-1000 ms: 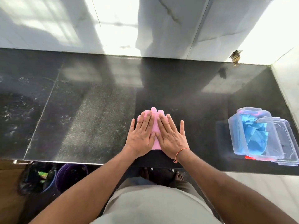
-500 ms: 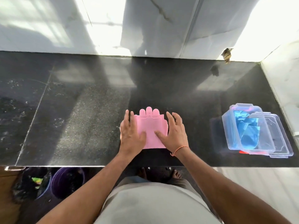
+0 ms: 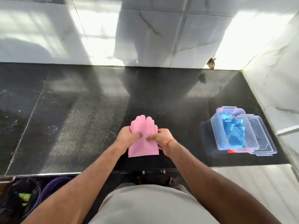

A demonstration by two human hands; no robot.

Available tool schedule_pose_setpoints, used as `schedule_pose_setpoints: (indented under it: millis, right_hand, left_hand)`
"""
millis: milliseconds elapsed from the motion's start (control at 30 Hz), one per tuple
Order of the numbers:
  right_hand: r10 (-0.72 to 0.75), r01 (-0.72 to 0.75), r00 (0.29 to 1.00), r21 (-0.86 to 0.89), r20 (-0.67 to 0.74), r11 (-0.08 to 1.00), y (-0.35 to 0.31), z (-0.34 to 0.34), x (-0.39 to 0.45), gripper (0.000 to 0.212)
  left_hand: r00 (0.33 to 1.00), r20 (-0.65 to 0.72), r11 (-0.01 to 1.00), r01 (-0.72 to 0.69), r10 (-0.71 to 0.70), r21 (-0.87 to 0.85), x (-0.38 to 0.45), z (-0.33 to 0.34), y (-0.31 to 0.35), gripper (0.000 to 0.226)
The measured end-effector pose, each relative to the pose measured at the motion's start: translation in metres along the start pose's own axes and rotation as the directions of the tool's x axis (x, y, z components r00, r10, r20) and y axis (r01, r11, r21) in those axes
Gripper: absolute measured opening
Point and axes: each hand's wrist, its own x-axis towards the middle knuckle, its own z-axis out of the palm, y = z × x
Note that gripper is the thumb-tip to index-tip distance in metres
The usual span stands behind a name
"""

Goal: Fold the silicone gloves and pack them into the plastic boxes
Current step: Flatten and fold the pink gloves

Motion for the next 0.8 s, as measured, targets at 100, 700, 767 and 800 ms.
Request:
schedule_pose_setpoints:
  millis: [100, 700, 767, 800]
  right_hand:
    - [-0.056, 0.053, 0.998, 0.063, 0.033, 0.997, 0.0, -0.011, -0.006, 0.023]
    - [-0.36, 0.428, 0.875, 0.17, -0.322, 0.888, -0.012, -0.214, -0.052, 0.034]
    - [-0.344, 0.426, 0.87, 0.192, -0.353, 0.884, -0.006, -0.251, -0.059, 0.035]
    - [-0.34, 0.43, 0.868, 0.206, -0.362, 0.879, -0.002, -0.266, -0.06, 0.036]
  left_hand:
    - [0.998, 0.022, 0.989, -0.061, 0.065, -0.132, -0.007, 0.002, 0.001, 0.023]
    - [0.915, 0.315, 0.903, -0.103, 0.25, -0.417, -0.013, 0.139, 0.124, 0.033]
    - [0.898, 0.35, 0.918, -0.124, 0.265, -0.376, -0.017, 0.172, 0.139, 0.03]
    - [0.891, 0.362, 0.924, -0.14, 0.275, -0.356, -0.019, 0.186, 0.145, 0.029]
